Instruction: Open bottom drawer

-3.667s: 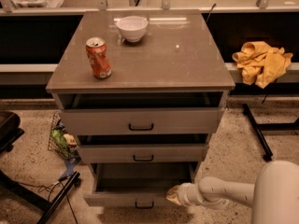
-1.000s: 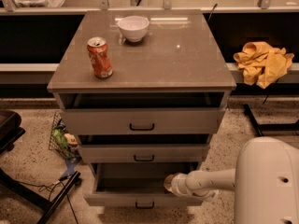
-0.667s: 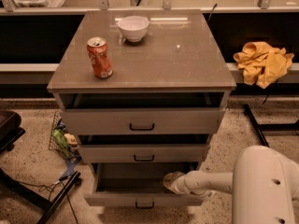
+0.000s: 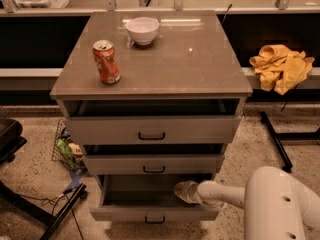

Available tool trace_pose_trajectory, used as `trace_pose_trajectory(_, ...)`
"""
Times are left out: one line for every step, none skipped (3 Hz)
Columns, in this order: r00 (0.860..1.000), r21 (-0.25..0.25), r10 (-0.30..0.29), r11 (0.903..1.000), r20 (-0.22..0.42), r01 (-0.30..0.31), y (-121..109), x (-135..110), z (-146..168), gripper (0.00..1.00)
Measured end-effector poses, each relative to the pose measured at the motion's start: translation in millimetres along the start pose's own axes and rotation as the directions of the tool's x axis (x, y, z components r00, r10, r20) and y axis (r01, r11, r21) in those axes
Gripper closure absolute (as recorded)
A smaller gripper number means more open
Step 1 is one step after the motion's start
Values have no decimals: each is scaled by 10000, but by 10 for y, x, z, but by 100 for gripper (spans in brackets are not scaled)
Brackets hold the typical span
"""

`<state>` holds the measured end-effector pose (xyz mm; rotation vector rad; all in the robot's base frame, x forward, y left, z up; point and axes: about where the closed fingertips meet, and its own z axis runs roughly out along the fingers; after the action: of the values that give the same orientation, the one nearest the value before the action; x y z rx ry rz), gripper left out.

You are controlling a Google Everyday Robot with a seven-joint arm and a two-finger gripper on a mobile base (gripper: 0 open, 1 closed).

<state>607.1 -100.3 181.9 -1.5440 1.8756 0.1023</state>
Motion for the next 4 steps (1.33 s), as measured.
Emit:
trace_pose_trajectory(10000,-214,33,9998,-61,-34,72,0,12,100)
trace_pose_trajectory(9962,-836,25,9965,-865,-97,311,100,-249,100)
trace_pose_trajectory(9886,-1709,38,9848,-1506,-298,793,198,-601,100)
trace_pose_trajectory(9886,-1709,35,9849,-1505,-295,782,181,-624,100)
